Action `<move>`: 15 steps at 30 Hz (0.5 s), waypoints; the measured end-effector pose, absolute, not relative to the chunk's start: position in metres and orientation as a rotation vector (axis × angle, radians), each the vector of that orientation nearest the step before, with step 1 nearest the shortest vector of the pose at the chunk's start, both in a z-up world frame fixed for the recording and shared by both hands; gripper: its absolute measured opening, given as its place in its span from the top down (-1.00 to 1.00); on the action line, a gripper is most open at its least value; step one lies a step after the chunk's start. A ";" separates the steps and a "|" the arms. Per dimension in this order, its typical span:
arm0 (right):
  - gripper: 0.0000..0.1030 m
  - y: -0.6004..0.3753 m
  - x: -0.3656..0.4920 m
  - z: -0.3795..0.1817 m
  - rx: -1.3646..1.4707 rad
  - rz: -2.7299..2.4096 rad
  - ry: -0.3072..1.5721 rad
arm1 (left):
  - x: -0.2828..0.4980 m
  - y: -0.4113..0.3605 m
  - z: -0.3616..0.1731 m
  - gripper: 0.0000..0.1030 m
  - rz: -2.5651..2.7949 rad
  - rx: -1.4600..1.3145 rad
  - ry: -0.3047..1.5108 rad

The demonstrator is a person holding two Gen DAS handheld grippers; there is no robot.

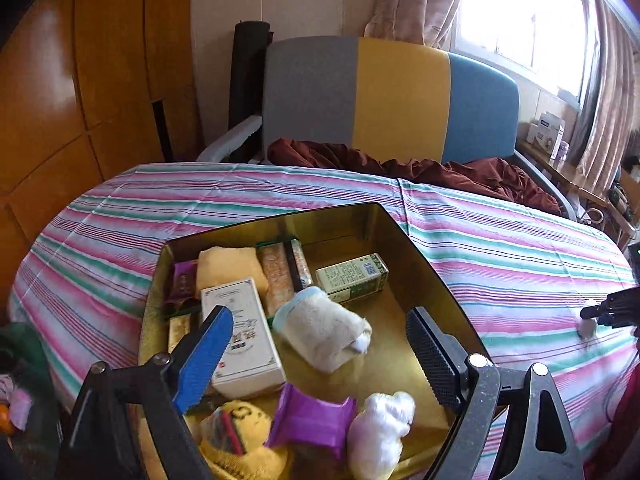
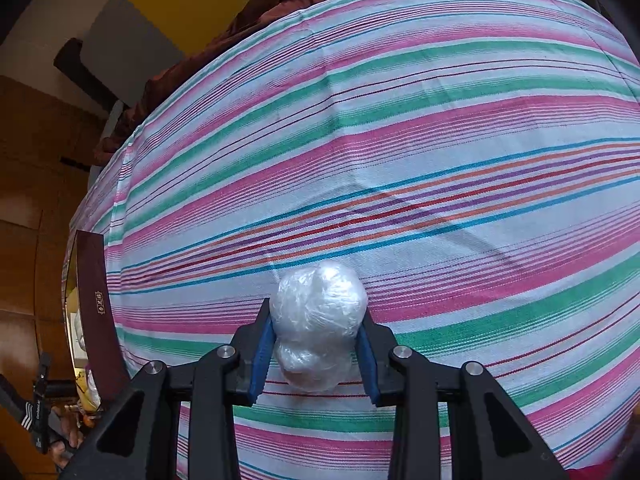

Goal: Organize objects
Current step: 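Carry the plastic-wrapped ball into the gold tray and open the right tool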

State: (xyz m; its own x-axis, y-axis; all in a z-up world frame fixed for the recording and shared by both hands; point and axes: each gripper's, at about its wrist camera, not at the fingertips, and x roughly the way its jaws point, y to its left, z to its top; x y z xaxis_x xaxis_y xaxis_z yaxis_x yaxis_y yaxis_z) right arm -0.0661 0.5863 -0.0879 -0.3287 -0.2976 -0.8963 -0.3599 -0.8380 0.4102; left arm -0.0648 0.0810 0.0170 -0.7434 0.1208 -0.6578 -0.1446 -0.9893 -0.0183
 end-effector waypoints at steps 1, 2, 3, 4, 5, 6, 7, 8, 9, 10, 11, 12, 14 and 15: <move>0.31 0.584 -0.067 -0.087 -1.800 2.371 0.850 | -0.061 0.079 0.017 -0.72 2.816 -1.049 0.058; 0.31 0.582 -0.068 -0.086 -1.801 2.372 0.814 | -0.058 0.078 0.017 -0.72 2.822 -1.043 0.065; 0.31 0.577 -0.068 -0.085 -1.799 2.371 0.775 | -0.055 0.076 0.017 -0.72 2.827 -1.042 0.074; 0.29 0.573 -0.069 -0.083 -1.797 2.369 0.731 | -0.052 0.074 0.017 -0.72 2.833 -1.038 0.081; 0.28 0.569 -0.069 -0.081 -1.790 2.366 0.683 | -0.049 0.071 0.017 -0.72 2.838 -1.035 0.084; 0.28 0.563 -0.070 -0.080 -1.786 2.364 0.625 | -0.047 0.068 0.017 -0.72 2.841 -1.033 0.083; 0.28 0.556 -0.070 -0.078 -1.782 2.369 0.578 | -0.045 0.065 0.016 -0.72 2.843 -1.034 0.083; 0.29 0.547 -0.070 -0.075 -1.779 2.384 0.542 | -0.044 0.062 0.016 -0.72 2.847 -1.034 0.086; 0.29 0.538 -0.070 -0.073 -1.780 2.402 0.514 | -0.042 0.060 0.015 -0.72 2.854 -1.031 0.088; 0.29 0.528 -0.071 -0.070 -1.782 2.419 0.486 | -0.040 0.057 0.015 -0.72 2.859 -1.030 0.089; 0.29 0.519 -0.071 -0.067 -1.781 2.440 0.461 | -0.039 0.054 0.015 -0.72 2.862 -1.030 0.088; 0.29 0.508 -0.071 -0.063 -1.777 2.466 0.447 | -0.038 0.052 0.014 -0.72 2.866 -1.031 0.085; 0.29 0.486 -0.071 -0.051 -1.764 2.534 0.434 | -0.035 0.047 0.014 -0.72 2.876 -1.030 0.073; 0.29 0.474 -0.072 -0.044 -1.760 2.572 0.423 | -0.034 0.044 0.014 -0.72 2.879 -1.032 0.067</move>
